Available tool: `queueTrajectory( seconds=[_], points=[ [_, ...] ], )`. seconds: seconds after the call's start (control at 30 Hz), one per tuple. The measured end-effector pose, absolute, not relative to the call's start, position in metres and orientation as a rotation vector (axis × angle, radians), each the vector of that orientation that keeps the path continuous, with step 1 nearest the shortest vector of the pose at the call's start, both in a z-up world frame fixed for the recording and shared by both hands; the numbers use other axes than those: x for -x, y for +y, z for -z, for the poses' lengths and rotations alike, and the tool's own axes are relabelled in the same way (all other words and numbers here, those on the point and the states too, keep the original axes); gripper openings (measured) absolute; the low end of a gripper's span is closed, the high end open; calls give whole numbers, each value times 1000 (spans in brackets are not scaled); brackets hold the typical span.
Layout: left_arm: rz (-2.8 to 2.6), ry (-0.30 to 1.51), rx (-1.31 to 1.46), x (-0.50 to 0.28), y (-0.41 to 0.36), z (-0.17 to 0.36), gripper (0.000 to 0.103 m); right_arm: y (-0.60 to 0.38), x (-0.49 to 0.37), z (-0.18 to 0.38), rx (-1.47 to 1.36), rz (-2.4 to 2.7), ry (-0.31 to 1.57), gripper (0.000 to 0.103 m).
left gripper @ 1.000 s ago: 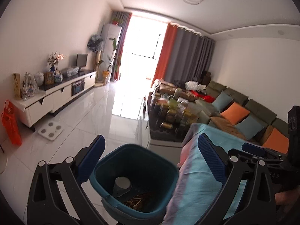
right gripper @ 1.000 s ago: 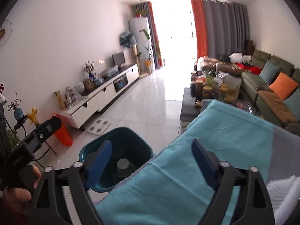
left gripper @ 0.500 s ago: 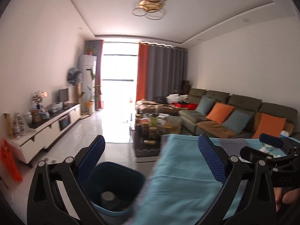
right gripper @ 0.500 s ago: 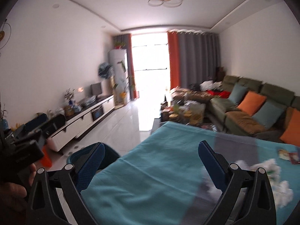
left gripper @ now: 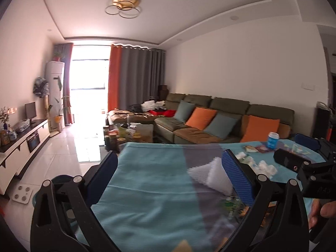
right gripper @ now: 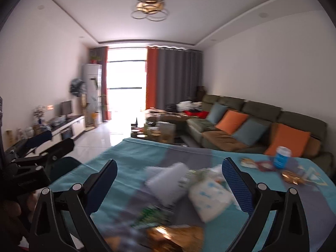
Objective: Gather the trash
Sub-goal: 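Move both grippers back over the table, then grasp the gold foil bag with the right gripper while the left grasps the green wrapper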
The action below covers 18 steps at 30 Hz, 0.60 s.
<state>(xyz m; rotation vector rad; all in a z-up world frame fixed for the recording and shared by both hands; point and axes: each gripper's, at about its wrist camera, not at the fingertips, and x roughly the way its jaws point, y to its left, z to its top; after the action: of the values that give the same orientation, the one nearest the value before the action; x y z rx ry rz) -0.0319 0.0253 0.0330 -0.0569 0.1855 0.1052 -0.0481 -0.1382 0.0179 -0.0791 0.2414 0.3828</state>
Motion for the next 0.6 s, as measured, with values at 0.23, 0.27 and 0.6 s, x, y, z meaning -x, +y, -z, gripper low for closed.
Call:
queueTrajectory(
  seconds=[0.23,0.27,0.6],
  points=[
    [-12,226,48,27,3,-21,98,-170,63,3,58,-274,296,96],
    [0,231,38,27,-2,-19,98,-172,64,7,60,-266,313,96],
    [51,253,29,24,-4,-17,98,-172,75,26,70,-254,371,96]
  ],
)
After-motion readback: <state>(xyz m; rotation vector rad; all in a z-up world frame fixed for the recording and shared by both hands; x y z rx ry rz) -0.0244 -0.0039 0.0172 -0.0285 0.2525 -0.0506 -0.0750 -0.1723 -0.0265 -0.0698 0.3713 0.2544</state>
